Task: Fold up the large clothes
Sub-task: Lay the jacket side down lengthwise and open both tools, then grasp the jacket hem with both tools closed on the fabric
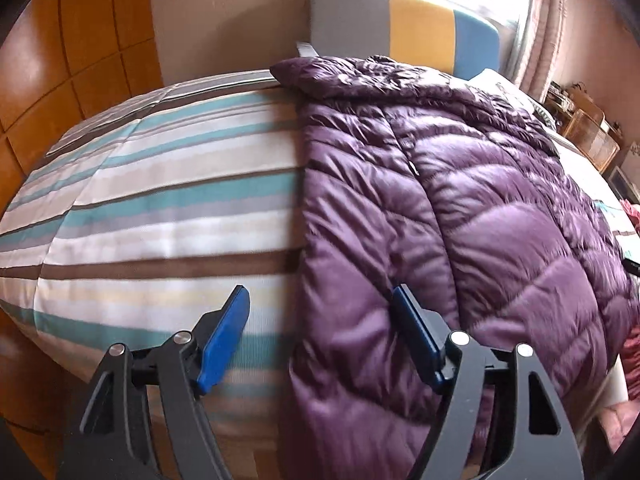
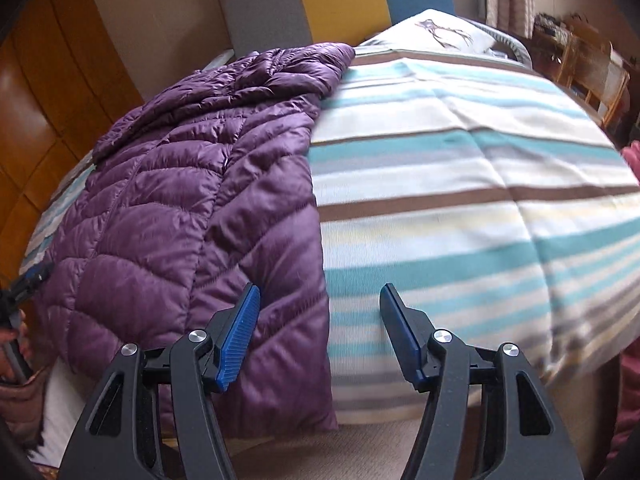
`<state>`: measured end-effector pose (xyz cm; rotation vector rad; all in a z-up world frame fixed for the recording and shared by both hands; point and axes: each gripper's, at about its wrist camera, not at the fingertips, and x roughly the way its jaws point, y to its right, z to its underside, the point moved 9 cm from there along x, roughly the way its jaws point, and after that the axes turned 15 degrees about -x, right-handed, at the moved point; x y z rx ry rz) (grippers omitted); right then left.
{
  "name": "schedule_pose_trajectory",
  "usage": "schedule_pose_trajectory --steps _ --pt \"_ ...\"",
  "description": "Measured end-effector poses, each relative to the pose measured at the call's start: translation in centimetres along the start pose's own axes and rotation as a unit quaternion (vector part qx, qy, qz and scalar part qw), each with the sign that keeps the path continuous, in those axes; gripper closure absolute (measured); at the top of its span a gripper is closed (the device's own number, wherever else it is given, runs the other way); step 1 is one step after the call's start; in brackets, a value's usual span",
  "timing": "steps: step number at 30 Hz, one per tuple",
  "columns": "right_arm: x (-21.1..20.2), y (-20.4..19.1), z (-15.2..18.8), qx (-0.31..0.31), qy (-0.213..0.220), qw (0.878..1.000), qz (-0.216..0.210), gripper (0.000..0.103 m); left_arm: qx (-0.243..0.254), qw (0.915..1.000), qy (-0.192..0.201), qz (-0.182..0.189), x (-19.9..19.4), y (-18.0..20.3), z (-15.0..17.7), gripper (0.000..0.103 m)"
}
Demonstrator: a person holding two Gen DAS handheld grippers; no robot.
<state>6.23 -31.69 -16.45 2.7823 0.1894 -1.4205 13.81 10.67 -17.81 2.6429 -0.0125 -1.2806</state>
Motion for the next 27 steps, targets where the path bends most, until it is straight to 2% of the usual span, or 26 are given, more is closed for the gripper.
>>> schedule_pose_trajectory --steps 5,9,12,14,15,16,17,18,19,23,27 --pt "-0.3 -1.1 0.6 -0.013 0.004 1.000 -0.007 0.041 0.012 0.9999 -0.005 0.001 -0.8 -0.4 1.2 0.030" --pt "-0.5 -1.9 1.2 -0.024 0.005 1.000 -0.016 0.045 0.019 0.9998 -0.009 0.005 -1.3 -0.6 2.0 0.030" --pt "-0.6 -2.4 1.6 -0.027 0.006 0.999 -0.031 0.052 0.036 0.9991 -0.017 0.014 -1.6 -0.1 2.9 0.031" --pt "-0.6 -2.9 1.7 -0.032 0.008 0.999 -0.043 0.062 0.050 0.9984 -0.021 0.018 -1.7 0.5 3.4 0.033" --pt "-0.6 -3.0 1.8 -0.034 0.007 0.998 -0.046 0.068 0.055 0.9981 -0.022 0.017 -1.7 0.7 3.6 0.037" --pt "-0.6 -3.1 1.7 -0.037 0.005 0.998 -0.046 0.079 0.061 0.9977 -0.023 0.017 -1.8 1.0 3.7 0.048" --pt "-0.6 -3.4 1.7 -0.036 0.006 0.998 -0.056 0.085 0.065 0.9973 -0.025 0.021 -2.0 1.2 3.7 0.055" --pt "-0.6 -3.6 1.6 -0.032 0.007 0.997 -0.069 0.092 0.068 0.9969 -0.028 0.029 -2.2 1.6 3.8 0.080" --pt "-0.7 -3.7 1.5 -0.024 0.008 0.997 -0.076 0.093 0.068 0.9959 -0.036 0.047 -2.4 2.1 3.9 0.092" --pt "-1.5 -3.8 1.2 -0.018 0.023 0.996 -0.090 0.095 0.083 0.9952 -0.012 0.050 -3.9 3.0 3.6 0.096" --pt "-3.6 -4.2 0.5 -0.015 0.059 0.991 -0.122 0.097 0.060 0.9944 0.021 0.084 -6.7 3.1 2.1 0.098"
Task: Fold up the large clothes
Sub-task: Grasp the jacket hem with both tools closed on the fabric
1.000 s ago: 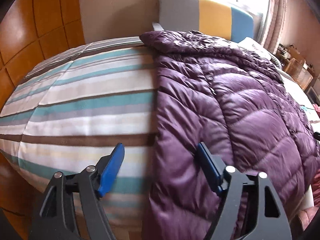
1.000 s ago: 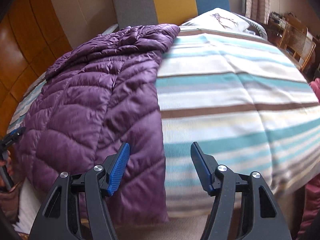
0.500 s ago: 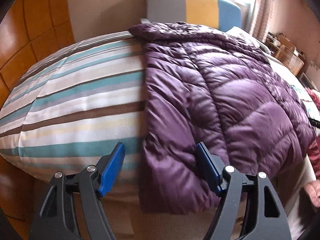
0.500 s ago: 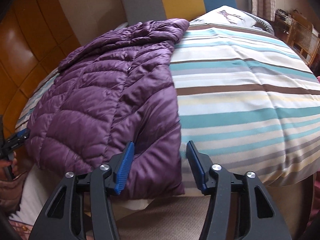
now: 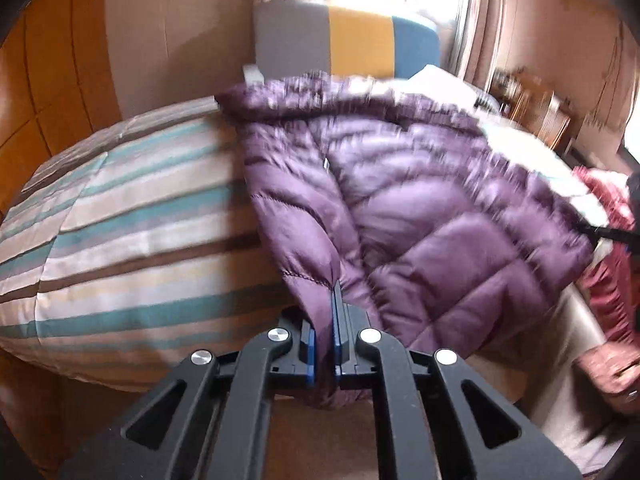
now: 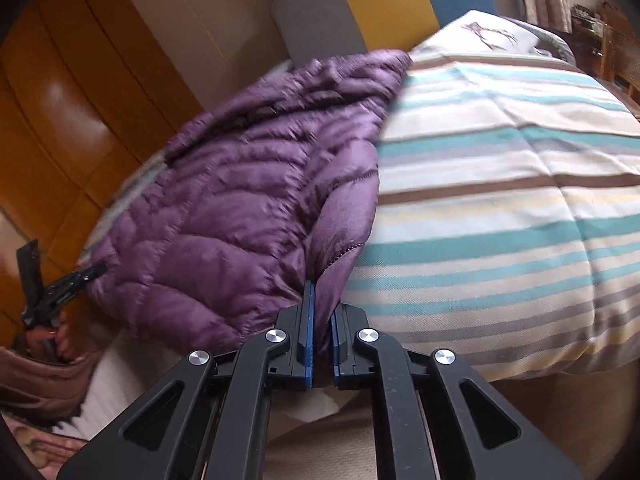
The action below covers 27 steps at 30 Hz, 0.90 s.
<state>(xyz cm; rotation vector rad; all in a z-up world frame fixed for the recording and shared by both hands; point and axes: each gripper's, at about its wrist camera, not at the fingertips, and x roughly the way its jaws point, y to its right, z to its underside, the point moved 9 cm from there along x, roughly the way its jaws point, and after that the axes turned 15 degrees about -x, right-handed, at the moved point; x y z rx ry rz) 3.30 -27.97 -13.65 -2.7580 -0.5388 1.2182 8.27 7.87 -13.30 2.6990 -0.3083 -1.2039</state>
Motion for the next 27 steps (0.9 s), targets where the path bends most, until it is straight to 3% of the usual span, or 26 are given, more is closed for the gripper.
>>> schedule_pose_trajectory --steps 11,18,27 --pt "-4.1 -3.0 -3.7 -0.046 0.079 0.996 -0.021 0.097 -0.009 0.9953 0.090 0.032 -6.1 1.3 -3.1 0.098" --pt "-7.0 -4.2 -8.3 -0.064 0.145 0.987 -0.034 0.097 -0.025 0.9843 0.165 0.056 -10.4 1.7 -7.1 0.098" --pt "-6.0 -0.6 -13.8 -0.043 0.190 0.981 0.012 0.097 -0.042 0.9777 0.202 0.040 -9.1 0.2 -12.7 0.098"
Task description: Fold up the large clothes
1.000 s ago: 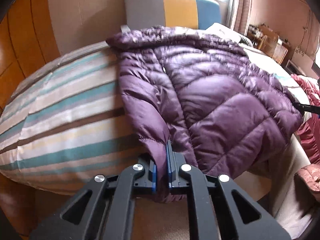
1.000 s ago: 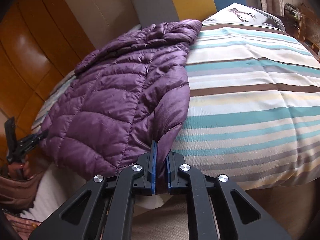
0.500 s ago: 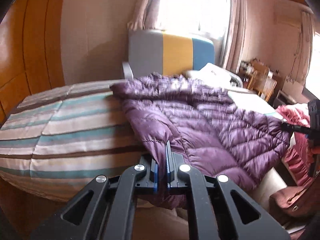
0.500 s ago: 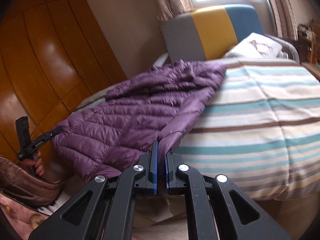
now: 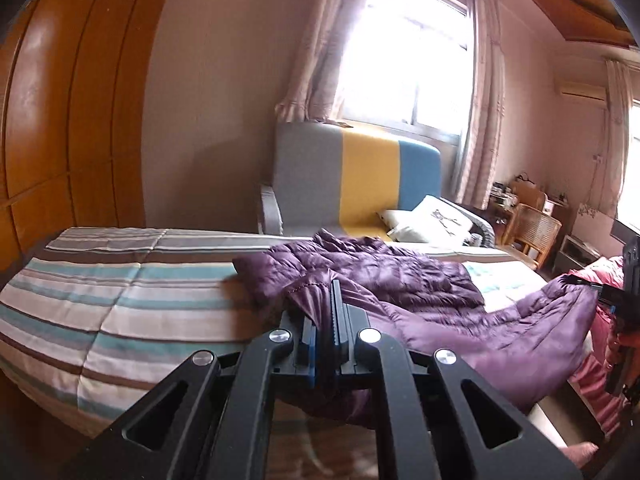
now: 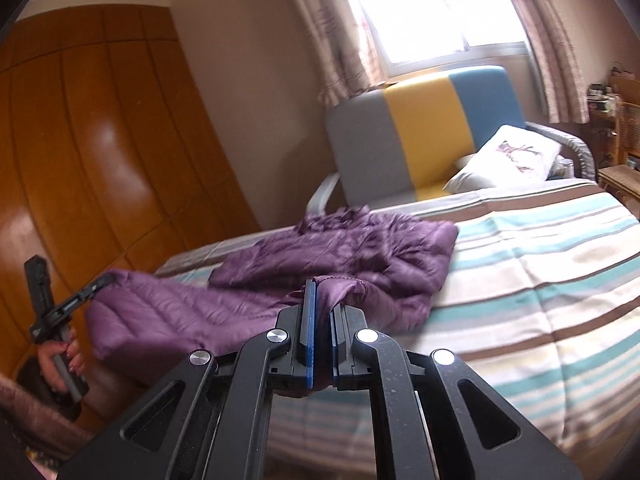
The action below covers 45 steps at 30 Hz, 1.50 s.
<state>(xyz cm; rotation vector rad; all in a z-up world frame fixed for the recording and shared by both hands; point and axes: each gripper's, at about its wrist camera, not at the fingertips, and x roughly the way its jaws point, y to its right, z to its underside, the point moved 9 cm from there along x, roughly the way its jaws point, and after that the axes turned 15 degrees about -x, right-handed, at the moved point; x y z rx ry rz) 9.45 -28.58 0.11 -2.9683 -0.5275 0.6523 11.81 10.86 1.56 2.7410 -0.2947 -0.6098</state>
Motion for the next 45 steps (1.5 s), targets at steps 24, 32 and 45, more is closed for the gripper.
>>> schedule_pose_trajectory --steps 24,32,45 --pt "16.9 10.1 -0.1 0.135 -0.080 0.986 0.046 0.097 -0.055 0.9876 -0.131 -0.066 22.3 -2.9 -1.1 0.096" --pt "21.3 12.6 2.7 0.209 -0.097 0.973 0.019 0.085 -0.068 0.9819 -0.158 -0.081 27.3 -3.9 0.3 0.063" --pt "15.0 13.4 4.4 0.228 -0.050 0.972 0.014 0.024 -0.132 0.9834 -0.100 -0.075 24.2 -8.7 0.4 0.003"
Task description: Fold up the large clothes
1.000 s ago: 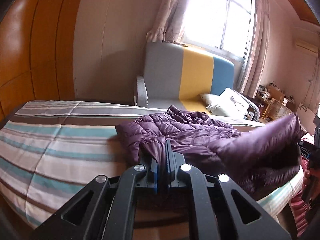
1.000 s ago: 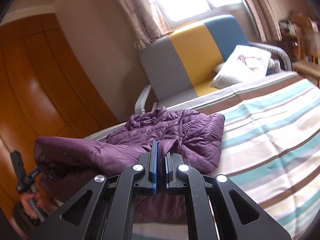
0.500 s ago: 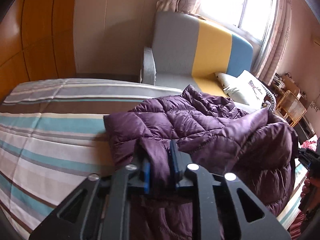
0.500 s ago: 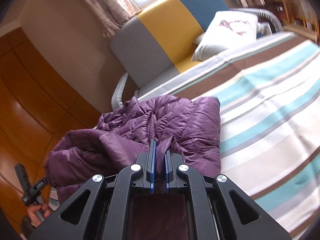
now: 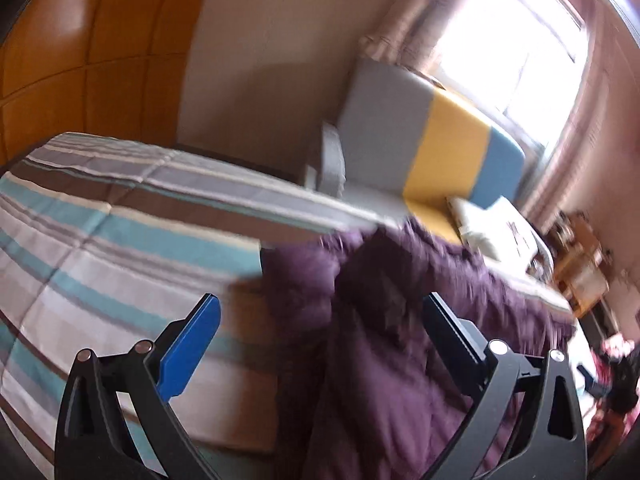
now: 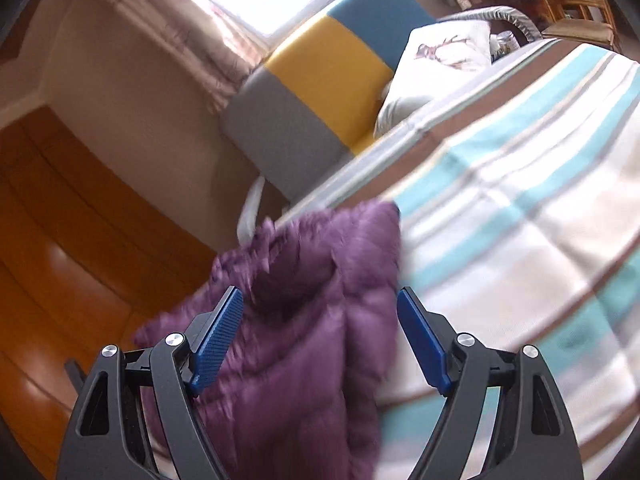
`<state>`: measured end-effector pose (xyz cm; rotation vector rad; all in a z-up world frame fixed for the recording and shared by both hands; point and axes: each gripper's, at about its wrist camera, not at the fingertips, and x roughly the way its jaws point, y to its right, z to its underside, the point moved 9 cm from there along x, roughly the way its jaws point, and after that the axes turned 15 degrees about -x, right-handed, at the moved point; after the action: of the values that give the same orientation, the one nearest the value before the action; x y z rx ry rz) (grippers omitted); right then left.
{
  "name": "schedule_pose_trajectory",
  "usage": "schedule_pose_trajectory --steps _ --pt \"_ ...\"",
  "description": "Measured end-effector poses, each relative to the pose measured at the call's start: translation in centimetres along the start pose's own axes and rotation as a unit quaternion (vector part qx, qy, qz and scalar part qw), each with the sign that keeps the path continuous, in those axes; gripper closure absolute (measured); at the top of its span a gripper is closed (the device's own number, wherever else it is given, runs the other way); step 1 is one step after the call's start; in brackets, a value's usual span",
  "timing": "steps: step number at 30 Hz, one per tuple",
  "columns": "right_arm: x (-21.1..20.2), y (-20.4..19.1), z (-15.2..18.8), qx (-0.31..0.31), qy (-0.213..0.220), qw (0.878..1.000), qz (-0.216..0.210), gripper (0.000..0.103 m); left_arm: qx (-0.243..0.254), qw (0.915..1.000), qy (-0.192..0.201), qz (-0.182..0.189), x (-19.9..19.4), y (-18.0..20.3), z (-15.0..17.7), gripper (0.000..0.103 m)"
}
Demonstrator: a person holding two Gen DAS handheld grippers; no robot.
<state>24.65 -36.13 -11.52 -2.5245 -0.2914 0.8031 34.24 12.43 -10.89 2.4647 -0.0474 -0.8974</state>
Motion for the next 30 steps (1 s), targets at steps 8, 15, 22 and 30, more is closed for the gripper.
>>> schedule_pose_trajectory --steps 8,15,22,30 --pt "1.7 -1.7 6.5 -0.028 -0.110 0.993 -0.027 0.031 0.049 0.9929 -0.098 0.047 1.2 0.3 9.0 0.017" --pt "2.4 -3.7 8.1 -0.024 -0.126 0.990 -0.056 0.085 0.047 0.9887 -0.131 0.057 -0.6 1.3 10.4 0.084" --pt "-1.4 -4.7 9.4 -0.037 -0.138 0.987 -0.079 0.088 0.060 0.9806 -0.167 0.084 -5.5 1.4 12.7 0.094" --pt "-7.3 -5.2 13.5 -0.042 -0.158 0.982 -0.095 0.088 0.061 0.9673 -0.217 0.117 -12.4 -0.3 18.4 0.093"
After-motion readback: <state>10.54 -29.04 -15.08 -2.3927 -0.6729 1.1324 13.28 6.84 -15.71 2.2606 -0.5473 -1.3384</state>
